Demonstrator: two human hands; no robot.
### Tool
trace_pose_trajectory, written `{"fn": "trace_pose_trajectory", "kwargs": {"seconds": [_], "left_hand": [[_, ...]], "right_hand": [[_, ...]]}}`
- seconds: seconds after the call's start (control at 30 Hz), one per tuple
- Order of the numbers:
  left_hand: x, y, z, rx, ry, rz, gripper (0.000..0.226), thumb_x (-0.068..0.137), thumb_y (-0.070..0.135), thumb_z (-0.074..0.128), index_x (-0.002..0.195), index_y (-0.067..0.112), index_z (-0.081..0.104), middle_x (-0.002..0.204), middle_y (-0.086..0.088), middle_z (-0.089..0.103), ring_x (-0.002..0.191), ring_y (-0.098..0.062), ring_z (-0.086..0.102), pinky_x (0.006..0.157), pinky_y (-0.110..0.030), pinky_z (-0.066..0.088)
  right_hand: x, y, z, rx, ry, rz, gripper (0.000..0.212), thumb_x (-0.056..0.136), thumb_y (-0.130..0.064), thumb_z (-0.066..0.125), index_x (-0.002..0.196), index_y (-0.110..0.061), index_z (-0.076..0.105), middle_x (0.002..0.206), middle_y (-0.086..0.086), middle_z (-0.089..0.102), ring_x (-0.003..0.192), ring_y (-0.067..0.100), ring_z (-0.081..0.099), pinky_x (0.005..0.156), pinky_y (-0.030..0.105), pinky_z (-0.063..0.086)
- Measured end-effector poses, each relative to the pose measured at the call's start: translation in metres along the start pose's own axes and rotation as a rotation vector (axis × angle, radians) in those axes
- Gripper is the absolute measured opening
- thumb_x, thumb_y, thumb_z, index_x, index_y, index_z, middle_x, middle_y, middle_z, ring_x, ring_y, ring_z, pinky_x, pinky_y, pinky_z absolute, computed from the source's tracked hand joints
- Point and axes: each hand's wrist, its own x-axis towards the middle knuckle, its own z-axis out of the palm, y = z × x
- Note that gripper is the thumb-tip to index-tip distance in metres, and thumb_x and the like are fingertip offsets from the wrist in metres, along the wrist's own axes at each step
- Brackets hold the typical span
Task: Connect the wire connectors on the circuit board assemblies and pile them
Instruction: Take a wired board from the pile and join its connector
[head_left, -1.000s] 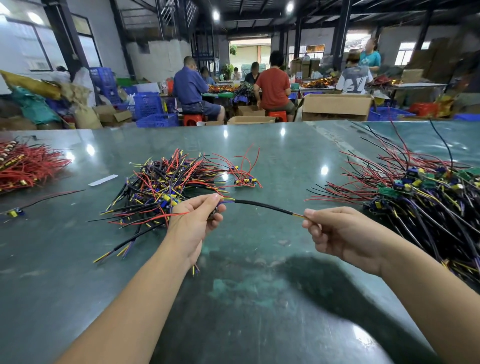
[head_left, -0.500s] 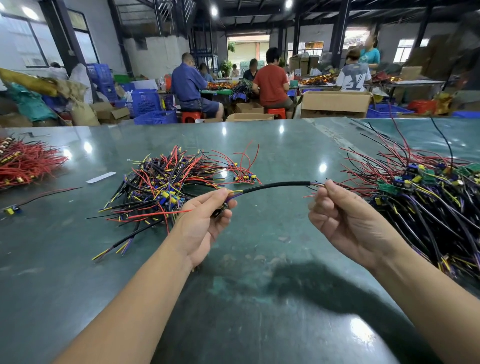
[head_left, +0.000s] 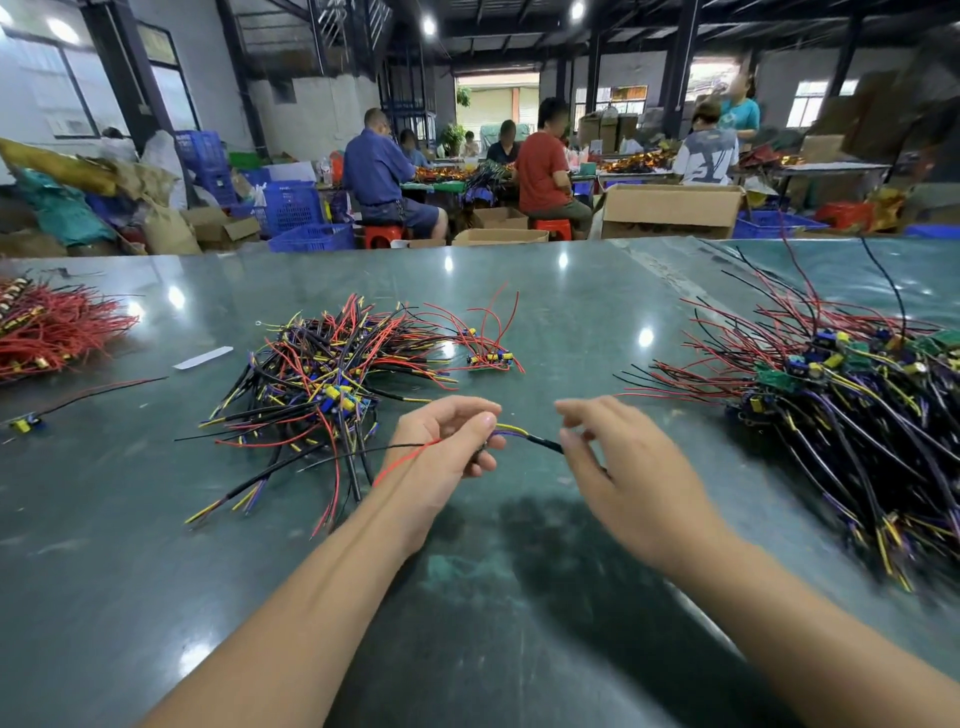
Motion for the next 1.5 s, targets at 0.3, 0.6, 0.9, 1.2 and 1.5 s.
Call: {"fn": "trace_pose_trajectory", "kwargs": {"seconds": [0.3, 0.6, 0.9, 1.2, 1.5], "left_hand": [[-0.003, 0.003, -0.007, -0.176, -0.285, -0.065, 0.011, 0.079, 0.007, 0.067, 0.079, 0.017, 0.073, 0.06, -0.004, 0.063, 0.047, -0.007, 0.052, 0.046, -0.013, 0.042], [-0.008, 0.008, -0.008, -0.419, -0.352, -0.102, 0.052, 0.054, 0.046, 0.087, 0.097, 0.019, 0.075, 0.073, -0.008, 0.07, 0.049, -0.008, 0.056, 0.048, -0.015, 0.048], [-0.006, 0.01, -0.006, -0.334, -0.362, -0.124, 0.106, 0.04, 0.069, 0.083, 0.13, 0.023, 0.053, 0.121, -0.012, 0.065, 0.08, -0.016, 0.069, 0.065, -0.023, 0.057], [-0.001, 0.003, -0.01, -0.35, -0.311, -0.156, 0.045, 0.084, 0.038, 0.046, 0.124, 0.023, 0.061, 0.106, -0.012, 0.07, 0.075, -0.017, 0.068, 0.067, -0.025, 0.057], [0.018, 0.002, -0.023, 0.039, 0.386, 0.282, 0.028, 0.089, 0.001, 0.057, 0.091, 0.026, 0.067, 0.082, 0.009, 0.068, 0.066, 0.001, 0.058, 0.058, -0.014, 0.045]], "right_hand": [[0.005, 0.005, -0.022, 0.68, -0.633, 0.035, 0.02, 0.1, -0.023, 0.046, 0.091, -0.02, 0.064, 0.061, -0.002, 0.037, 0.051, 0.009, 0.027, 0.048, 0.018, 0.027], [0.004, 0.005, -0.029, 1.154, -0.634, 0.192, 0.018, 0.088, -0.017, 0.052, 0.091, -0.015, 0.069, 0.057, -0.004, 0.042, 0.045, 0.007, 0.027, 0.045, 0.016, 0.022], [0.024, 0.038, -0.085, 0.908, 0.668, 0.306, 0.022, 0.097, -0.006, 0.046, 0.103, -0.012, 0.066, 0.066, -0.005, 0.055, 0.054, 0.006, 0.045, 0.047, 0.02, 0.036], [0.012, 0.111, -0.12, -0.213, 0.604, 0.913, 0.035, 0.087, -0.005, 0.046, 0.118, -0.006, 0.062, 0.123, 0.024, 0.055, 0.112, 0.04, 0.044, 0.097, 0.042, 0.034], [0.018, 0.077, -0.086, -0.308, 0.605, 0.476, 0.035, 0.077, -0.004, 0.058, 0.109, -0.017, 0.065, 0.132, 0.012, 0.042, 0.118, 0.038, 0.031, 0.096, 0.05, 0.027]]}}
